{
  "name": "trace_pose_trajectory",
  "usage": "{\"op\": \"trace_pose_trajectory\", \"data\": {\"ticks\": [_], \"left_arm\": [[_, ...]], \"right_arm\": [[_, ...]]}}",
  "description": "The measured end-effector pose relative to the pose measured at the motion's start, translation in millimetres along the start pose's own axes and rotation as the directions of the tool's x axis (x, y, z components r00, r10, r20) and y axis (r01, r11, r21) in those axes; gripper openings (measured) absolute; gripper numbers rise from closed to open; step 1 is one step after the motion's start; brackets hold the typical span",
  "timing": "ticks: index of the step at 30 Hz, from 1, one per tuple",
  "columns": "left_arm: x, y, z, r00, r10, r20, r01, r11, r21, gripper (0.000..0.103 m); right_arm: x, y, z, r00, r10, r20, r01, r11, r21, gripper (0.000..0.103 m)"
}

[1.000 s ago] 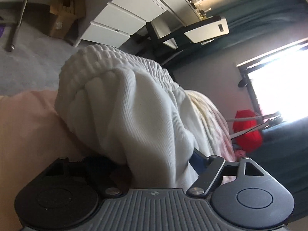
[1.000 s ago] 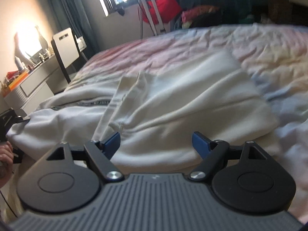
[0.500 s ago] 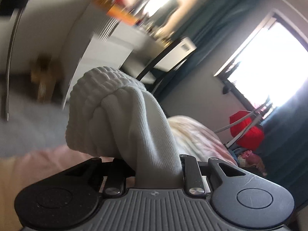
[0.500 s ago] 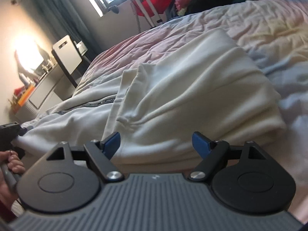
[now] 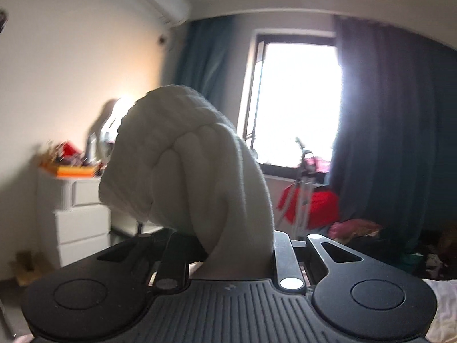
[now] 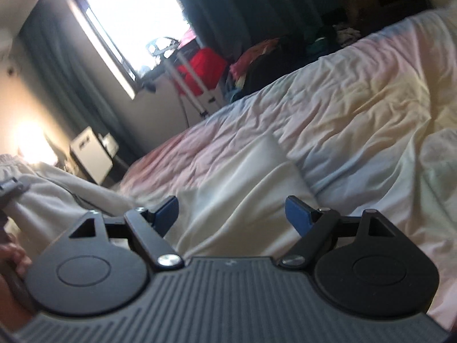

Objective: Fold clothes

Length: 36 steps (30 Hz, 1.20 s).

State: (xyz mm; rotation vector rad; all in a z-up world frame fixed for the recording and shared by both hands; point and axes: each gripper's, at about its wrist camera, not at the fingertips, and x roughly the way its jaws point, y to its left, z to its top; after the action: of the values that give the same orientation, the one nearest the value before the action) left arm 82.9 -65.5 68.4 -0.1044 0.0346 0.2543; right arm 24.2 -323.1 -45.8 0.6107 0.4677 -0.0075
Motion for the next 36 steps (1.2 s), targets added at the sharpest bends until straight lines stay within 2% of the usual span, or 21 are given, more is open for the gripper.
{"op": "trace_pose_trajectory", "data": {"ticks": [3, 6, 10, 12, 14, 17, 19, 21, 25, 27, 28, 29, 30, 33, 34, 36], "left_arm": [[-10, -55, -16, 0.998, -0.050, 0.037, 0.048, 0.998, 0.051, 0.020], [-24, -108, -45, 0.992, -0.122, 0.045, 0.116, 0.987, 0.112, 0.019], [-39, -175, -99, 0.973, -0.229, 0.017, 0.219, 0.946, 0.239, 0.019], [-44, -198, -132, 0.957, -0.287, -0.051, 0.288, 0.908, 0.303, 0.019], [-43, -219, -165, 0.925, -0.337, -0.176, 0.379, 0.852, 0.360, 0.020], [-49, -236, -197, 0.900, -0.345, -0.267, 0.429, 0.810, 0.400, 0.021], [-51, -235, -199, 0.890, -0.357, -0.282, 0.447, 0.802, 0.396, 0.023], [-50, -232, -196, 0.873, -0.376, -0.312, 0.477, 0.795, 0.376, 0.034], [-45, -214, -186, 0.802, -0.427, -0.419, 0.578, 0.733, 0.360, 0.049], [-43, -197, -183, 0.768, -0.445, -0.461, 0.621, 0.695, 0.364, 0.065], [-42, -181, -183, 0.758, -0.450, -0.472, 0.633, 0.681, 0.367, 0.069], [-41, -165, -183, 0.748, -0.456, -0.482, 0.645, 0.669, 0.369, 0.081], [-40, -149, -183, 0.738, -0.461, -0.493, 0.657, 0.656, 0.372, 0.087], [-35, -111, -176, 0.719, -0.460, -0.521, 0.675, 0.642, 0.364, 0.088], [-31, -102, -174, 0.722, -0.449, -0.527, 0.671, 0.642, 0.372, 0.088], [-41, -86, -166, 0.743, -0.417, -0.523, 0.644, 0.655, 0.394, 0.088]], "right_arm": [[-7, -14, 11, 0.999, -0.014, 0.042, 0.013, 1.000, 0.028, 0.083], [-8, -30, 19, 0.997, -0.037, 0.067, 0.032, 0.997, 0.072, 0.084], [-1, -51, 23, 0.997, -0.051, 0.051, 0.043, 0.989, 0.144, 0.085], [4, -58, 23, 0.998, -0.039, 0.047, 0.031, 0.986, 0.166, 0.085], [8, -62, 23, 0.998, -0.037, 0.042, 0.029, 0.984, 0.176, 0.085], [16, -70, 19, 1.000, -0.006, 0.009, 0.004, 0.976, 0.217, 0.085], [22, -77, 17, 1.000, 0.027, -0.015, -0.022, 0.964, 0.264, 0.085], [27, -81, 15, 0.997, 0.065, -0.030, -0.052, 0.951, 0.304, 0.085], [31, -76, 14, 0.990, 0.138, -0.040, -0.119, 0.943, 0.311, 0.085], [33, -72, 13, 0.986, 0.160, -0.054, -0.136, 0.940, 0.312, 0.085], [34, -71, 12, 0.984, 0.168, -0.061, -0.141, 0.938, 0.317, 0.085], [35, -70, 11, 0.982, 0.174, -0.068, -0.144, 0.935, 0.323, 0.085], [36, -70, 10, 0.981, 0.178, -0.077, -0.144, 0.934, 0.328, 0.085], [39, -66, 7, 0.979, 0.172, -0.107, -0.129, 0.936, 0.327, 0.085], [39, -63, 6, 0.979, 0.170, -0.112, -0.126, 0.938, 0.322, 0.085], [36, -59, 7, 0.981, 0.161, -0.107, -0.123, 0.947, 0.296, 0.085]]}}
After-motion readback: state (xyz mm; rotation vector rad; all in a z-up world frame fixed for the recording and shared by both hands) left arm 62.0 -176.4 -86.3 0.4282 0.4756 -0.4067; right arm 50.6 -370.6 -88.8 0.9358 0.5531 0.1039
